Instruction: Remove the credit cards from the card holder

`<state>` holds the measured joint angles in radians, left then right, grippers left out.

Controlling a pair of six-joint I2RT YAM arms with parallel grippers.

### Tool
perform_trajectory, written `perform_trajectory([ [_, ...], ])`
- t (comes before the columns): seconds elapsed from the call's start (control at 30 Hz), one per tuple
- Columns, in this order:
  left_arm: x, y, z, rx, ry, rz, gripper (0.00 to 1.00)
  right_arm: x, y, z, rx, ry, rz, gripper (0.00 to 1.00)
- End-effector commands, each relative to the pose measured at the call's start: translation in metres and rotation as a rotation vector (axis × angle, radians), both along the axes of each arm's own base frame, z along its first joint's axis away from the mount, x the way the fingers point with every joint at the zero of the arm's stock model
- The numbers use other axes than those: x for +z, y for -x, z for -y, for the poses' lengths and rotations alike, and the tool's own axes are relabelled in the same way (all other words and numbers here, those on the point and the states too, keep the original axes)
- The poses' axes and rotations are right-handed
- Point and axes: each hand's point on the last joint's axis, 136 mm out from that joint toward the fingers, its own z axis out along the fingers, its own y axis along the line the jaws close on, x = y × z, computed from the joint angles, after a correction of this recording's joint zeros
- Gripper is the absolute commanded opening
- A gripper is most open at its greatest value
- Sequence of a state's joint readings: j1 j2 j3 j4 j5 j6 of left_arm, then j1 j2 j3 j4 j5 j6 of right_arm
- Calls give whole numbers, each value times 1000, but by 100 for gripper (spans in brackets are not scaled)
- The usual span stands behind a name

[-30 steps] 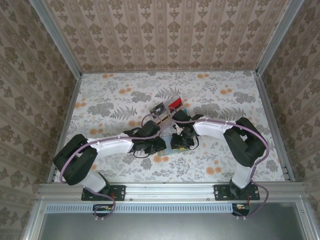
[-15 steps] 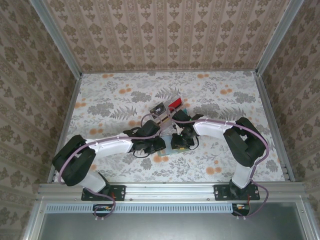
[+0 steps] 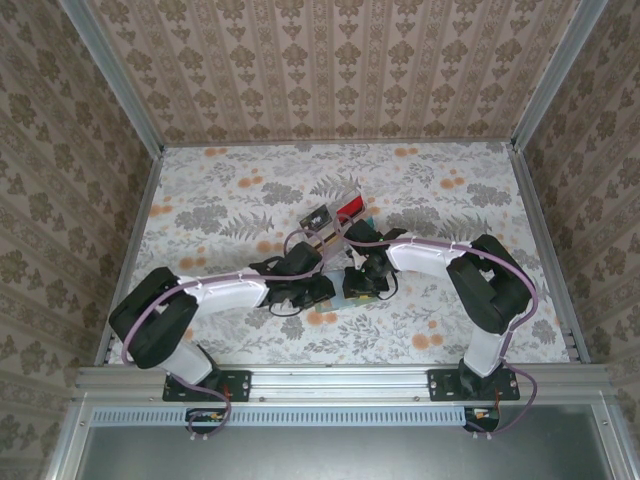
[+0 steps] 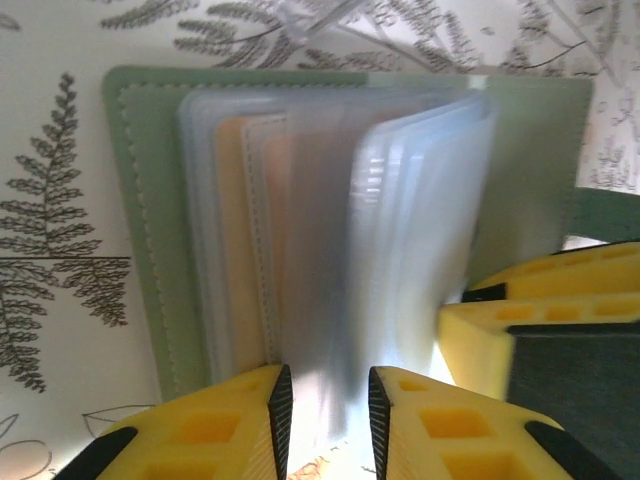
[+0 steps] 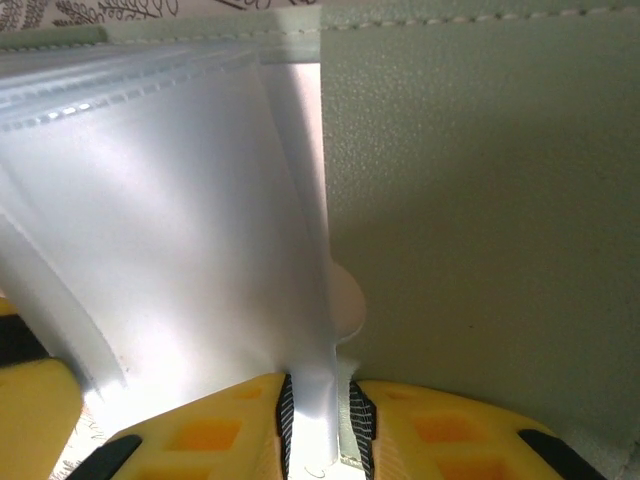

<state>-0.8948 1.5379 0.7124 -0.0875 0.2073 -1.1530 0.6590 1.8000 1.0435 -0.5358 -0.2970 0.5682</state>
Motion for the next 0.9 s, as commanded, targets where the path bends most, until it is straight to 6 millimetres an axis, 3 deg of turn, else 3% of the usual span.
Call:
perform_trajectory([
  [0.0, -9, 5, 2, 14, 15, -37, 30, -48, 8, 15, -1, 107, -20, 29],
  [0.57, 10, -6, 27, -76, 129, 43, 25, -43, 6, 11, 0, 84, -11, 28],
  [0.87, 28, -10, 34, -96, 187, 98, 24, -1, -10, 6, -34, 0, 87, 30],
])
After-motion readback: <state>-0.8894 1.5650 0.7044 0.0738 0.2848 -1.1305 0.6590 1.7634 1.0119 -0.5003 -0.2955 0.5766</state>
